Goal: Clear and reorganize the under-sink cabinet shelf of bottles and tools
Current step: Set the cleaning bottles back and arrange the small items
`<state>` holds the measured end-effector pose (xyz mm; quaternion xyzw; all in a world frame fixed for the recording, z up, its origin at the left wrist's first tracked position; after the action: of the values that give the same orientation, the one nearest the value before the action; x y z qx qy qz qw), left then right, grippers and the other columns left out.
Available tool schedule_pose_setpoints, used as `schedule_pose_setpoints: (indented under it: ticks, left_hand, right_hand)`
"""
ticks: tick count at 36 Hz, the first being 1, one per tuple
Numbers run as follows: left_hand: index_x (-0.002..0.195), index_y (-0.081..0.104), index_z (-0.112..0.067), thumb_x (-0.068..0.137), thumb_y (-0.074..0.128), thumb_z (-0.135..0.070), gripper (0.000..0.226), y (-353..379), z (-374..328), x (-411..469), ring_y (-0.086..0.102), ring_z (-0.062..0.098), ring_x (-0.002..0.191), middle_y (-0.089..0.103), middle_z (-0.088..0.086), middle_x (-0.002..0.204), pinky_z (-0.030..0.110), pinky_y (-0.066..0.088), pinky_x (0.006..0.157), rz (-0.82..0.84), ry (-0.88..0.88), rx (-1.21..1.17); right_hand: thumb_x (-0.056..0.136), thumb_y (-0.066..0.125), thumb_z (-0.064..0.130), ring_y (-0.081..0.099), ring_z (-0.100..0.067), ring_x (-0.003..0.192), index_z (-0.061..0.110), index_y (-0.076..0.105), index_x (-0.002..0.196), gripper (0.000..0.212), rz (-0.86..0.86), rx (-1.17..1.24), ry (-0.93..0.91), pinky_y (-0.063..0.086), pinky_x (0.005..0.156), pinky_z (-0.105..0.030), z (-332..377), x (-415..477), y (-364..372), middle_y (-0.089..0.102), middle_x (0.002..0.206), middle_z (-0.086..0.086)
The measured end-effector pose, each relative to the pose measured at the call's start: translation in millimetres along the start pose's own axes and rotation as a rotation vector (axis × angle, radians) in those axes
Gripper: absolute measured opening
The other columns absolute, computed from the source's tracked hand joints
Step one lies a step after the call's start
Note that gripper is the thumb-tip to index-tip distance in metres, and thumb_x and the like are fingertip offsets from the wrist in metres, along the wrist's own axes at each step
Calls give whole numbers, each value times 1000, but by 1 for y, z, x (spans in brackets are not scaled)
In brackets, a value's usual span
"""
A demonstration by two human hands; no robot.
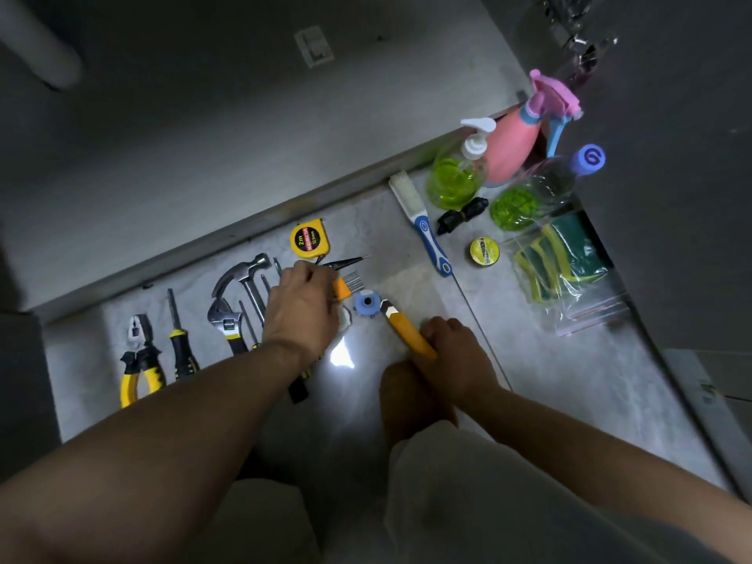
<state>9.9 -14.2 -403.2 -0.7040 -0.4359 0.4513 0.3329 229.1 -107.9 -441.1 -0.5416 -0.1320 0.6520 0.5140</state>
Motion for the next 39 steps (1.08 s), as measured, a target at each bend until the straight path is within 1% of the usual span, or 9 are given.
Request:
schedule_pose_setpoints:
  ticks: [8, 13, 16, 21, 28, 32, 35, 37, 39]
  left_hand:
    - [144, 46, -17, 92, 64, -23, 55, -3, 26, 17, 53, 37, 117, 49, 14, 132, 46, 50, 92, 51, -35, 23]
    - [145, 47, -17, 93, 60, -17, 53, -1, 30, 28, 53, 35, 117, 45, 13, 134, 50, 52, 92, 66, -64, -40]
    - [142, 51, -15, 92, 58, -7, 51, 0, 33, 34, 54, 34, 118, 47, 13, 134, 49, 51, 94, 65, -84, -68]
    - [131, 57, -9, 92, 55, 1, 40, 4, 38, 40, 58, 37, 112, 55, 17, 126, 46, 53, 91, 92, -99, -29]
    - [118, 60, -6, 91, 59, -6, 26, 6, 46, 40, 62, 37, 106, 61, 20, 116, 41, 55, 84, 141, -141, -19]
    - [108, 66, -6, 89, 67, -20, 24, 1, 43, 37, 64, 35, 101, 65, 17, 109, 37, 55, 78, 123, -160, -85]
    - [95, 69, -8, 86, 67, -20, 15, -1, 40, 33, 65, 32, 92, 68, 14, 97, 32, 51, 69, 94, -164, -132]
    - [94, 71, -10, 85, 70, -21, 14, 0, 41, 31, 66, 29, 90, 69, 11, 94, 33, 54, 73, 83, -200, -213]
    - [99, 72, -11, 85, 72, -20, 17, 1, 43, 29, 66, 23, 95, 71, 7, 99, 34, 56, 83, 77, -269, -329]
  right_hand:
    - [83, 65, 45, 56, -19, 98, 26, 57, 115, 39, -20, -162, -28, 55, 78, -39, 3, 11, -11, 57, 105, 0]
    - [85, 66, 44, 56, -20, 96, 25, 58, 116, 37, -46, -185, -78, 44, 67, -30, 1, 17, -18, 56, 104, 0]
    - [86, 65, 45, 56, -18, 95, 26, 56, 118, 38, -33, -170, -68, 50, 71, -33, 2, 17, -17, 56, 105, 1]
    - [88, 64, 46, 54, -16, 93, 28, 51, 119, 38, -35, -137, -47, 54, 75, -36, 5, 17, -13, 56, 105, 2]
    - [89, 62, 47, 52, -13, 88, 27, 52, 119, 37, -86, -90, -43, 52, 73, -33, 10, 26, -12, 53, 99, 7]
    - [89, 63, 45, 56, -17, 87, 25, 54, 114, 34, -133, -86, -29, 49, 70, -32, 20, 38, -19, 58, 103, 0]
    - [89, 64, 42, 61, -25, 94, 20, 56, 109, 31, -167, -96, -31, 52, 74, -37, 37, 55, -29, 61, 107, -6]
    - [89, 66, 39, 61, -28, 98, 17, 56, 107, 30, -175, -105, -39, 53, 77, -40, 51, 67, -35, 60, 108, -8]
    - [88, 65, 34, 61, -31, 100, 14, 56, 106, 29, -180, -108, -58, 51, 77, -41, 64, 78, -38, 60, 109, -10]
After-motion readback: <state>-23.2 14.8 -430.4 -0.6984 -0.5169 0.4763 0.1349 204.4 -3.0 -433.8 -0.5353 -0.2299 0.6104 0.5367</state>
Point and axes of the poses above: each hand's wrist, its own x-axis towards the middle knuckle, its own y-axis out of the palm, z = x × y, the point moved 5 cm from there along x, towards the middle knuckle
